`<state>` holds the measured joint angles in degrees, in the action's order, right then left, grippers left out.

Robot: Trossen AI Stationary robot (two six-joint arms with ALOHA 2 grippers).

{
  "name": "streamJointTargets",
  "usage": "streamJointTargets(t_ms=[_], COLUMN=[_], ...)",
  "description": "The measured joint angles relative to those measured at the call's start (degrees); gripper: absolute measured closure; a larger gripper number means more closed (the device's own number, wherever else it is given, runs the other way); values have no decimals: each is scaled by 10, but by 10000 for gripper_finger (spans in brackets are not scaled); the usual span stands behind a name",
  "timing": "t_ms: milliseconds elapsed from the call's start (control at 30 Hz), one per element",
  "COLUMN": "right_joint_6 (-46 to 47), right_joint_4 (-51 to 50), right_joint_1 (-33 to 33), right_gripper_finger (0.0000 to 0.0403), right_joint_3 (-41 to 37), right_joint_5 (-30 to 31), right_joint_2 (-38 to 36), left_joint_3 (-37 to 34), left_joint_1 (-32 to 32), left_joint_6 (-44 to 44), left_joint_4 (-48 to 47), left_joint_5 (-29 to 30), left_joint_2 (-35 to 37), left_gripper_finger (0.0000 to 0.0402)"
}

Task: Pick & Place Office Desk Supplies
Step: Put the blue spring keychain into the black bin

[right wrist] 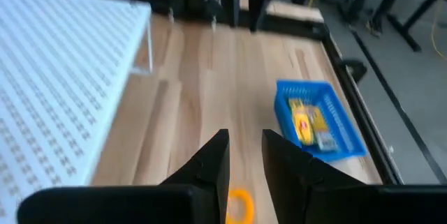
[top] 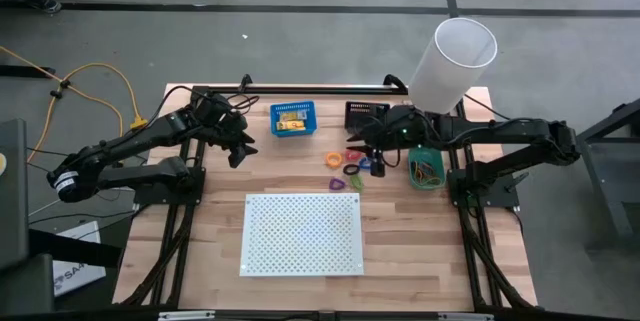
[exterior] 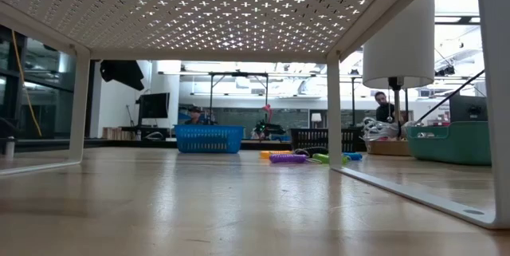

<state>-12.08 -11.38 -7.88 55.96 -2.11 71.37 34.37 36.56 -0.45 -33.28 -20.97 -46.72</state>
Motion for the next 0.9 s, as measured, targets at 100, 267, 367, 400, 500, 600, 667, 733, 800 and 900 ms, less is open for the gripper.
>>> streamJointTargets(t_ms=[100, 267, 367, 400, 500, 600, 667, 733, 800, 900], right_joint_6=[0, 0, 0, 0, 0, 3, 3, 3, 3, -1], right_joint_4=[23, 31, 11, 1, -8, -6, -10, -21, -30, -33], right_joint_1=[0, 0, 0, 0, 4, 15, 27, 36, 45, 58], right_gripper_finger=[328, 328, 328, 328, 328, 328, 328, 328, 328, 328], right_joint_3=[0, 0, 0, 0, 0, 0, 0, 0, 0, 0], right_joint_5=[-22, -45, -45, -45, -59, -64, -54, -38, -20, 9], right_joint_2=[0, 0, 0, 0, 0, 0, 0, 0, 0, 4], left_joint_3=[0, 0, 0, 0, 0, 0, 0, 0, 0, 0], left_joint_1=[0, 0, 0, 0, 0, 0, 0, 0, 0, 0], left_joint_6=[0, 0, 0, 0, 0, 0, 0, 0, 0, 0], left_joint_4=[0, 0, 0, 0, 0, 0, 0, 0, 0, 0], left_joint_5=[0, 0, 0, 0, 0, 0, 0, 0, 0, 0], left_joint_2=[0, 0, 0, 0, 0, 0, 0, 0, 0, 0], left_gripper_finger=[206, 206, 206, 206, 206, 206, 206, 206, 206, 206])
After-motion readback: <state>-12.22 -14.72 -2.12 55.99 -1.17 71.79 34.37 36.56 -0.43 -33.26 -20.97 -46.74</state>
